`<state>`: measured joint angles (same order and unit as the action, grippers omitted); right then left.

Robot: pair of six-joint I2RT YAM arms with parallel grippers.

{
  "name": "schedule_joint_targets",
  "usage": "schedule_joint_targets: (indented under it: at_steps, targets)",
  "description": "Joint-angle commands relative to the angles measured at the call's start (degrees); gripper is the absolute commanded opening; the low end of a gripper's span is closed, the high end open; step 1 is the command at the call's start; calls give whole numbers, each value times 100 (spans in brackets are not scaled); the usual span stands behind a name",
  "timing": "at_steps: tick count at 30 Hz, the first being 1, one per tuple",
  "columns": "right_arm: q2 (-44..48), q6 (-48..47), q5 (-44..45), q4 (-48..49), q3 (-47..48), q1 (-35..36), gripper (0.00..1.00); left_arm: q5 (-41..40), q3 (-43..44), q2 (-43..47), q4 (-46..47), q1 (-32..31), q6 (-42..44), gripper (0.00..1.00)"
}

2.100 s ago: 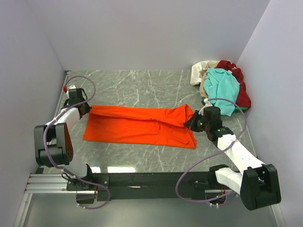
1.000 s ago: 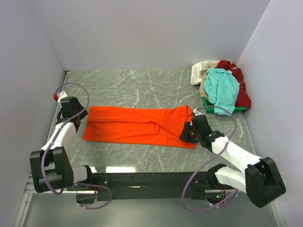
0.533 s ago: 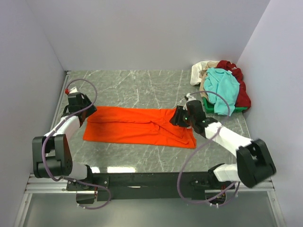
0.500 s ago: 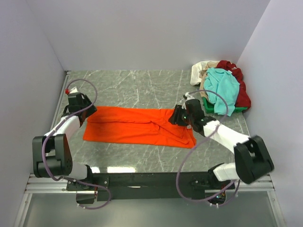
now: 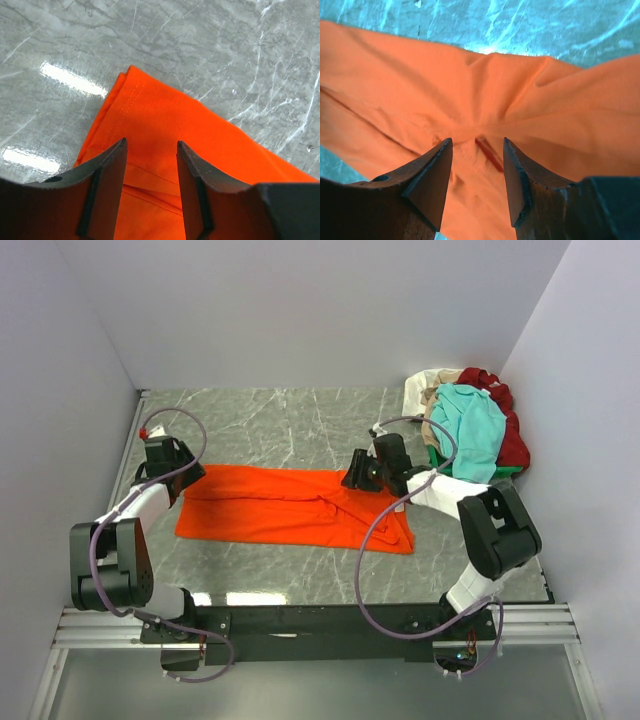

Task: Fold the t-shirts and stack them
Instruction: Fold the tshirt

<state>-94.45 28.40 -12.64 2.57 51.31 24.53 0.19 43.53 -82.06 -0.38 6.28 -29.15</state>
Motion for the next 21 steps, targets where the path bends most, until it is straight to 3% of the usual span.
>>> schedule_joint_targets:
  at_steps: [1,11,17,21]
  targets:
    - [-213,-212,139,165,327,43,52,104,112,-64,240,4,93,50]
    - [-688,-318,122,130,608,122,51,69,94,-47,249,4,102,50]
    - [-671,-318,139,16,608,218,39,43,95,-56,232,4,111,50]
    - [-574,-335,262,-142,599,297,24,43,94,-55,240,5,102,50]
